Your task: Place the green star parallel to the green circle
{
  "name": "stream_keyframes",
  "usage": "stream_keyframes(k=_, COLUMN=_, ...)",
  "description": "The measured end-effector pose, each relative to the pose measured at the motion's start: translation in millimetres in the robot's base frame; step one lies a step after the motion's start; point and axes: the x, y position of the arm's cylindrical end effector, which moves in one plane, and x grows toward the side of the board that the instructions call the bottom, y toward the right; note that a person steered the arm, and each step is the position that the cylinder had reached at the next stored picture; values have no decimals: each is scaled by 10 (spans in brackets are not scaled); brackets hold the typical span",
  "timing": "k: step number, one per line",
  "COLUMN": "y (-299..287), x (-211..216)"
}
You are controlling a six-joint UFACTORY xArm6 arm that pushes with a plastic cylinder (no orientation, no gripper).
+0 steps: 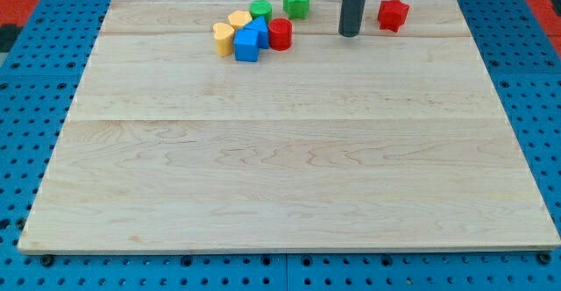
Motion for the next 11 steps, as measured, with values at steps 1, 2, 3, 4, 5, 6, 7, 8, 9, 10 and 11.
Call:
stream_keyframes(k=1, y=140, x=-542)
stream_keyframes(k=2, y=154, x=-709)
stream_keyframes(k=3, y=109, x=-723)
stream_keyframes(k=4, y=-133, x=-718)
stream_keyframes(k=5, y=-673, x=-712)
stream_keyframes(k=6, y=-1149, x=-349)
stream_keyframes(k=7, y=-1120, x=-62)
stream_keyframes(k=8, y=-887, x=-55)
stream_keyframes(k=9, y=-1425, x=3)
stream_keyframes(k=10, y=-2176, x=15)
stream_keyframes(k=11, y=-2261, x=-113)
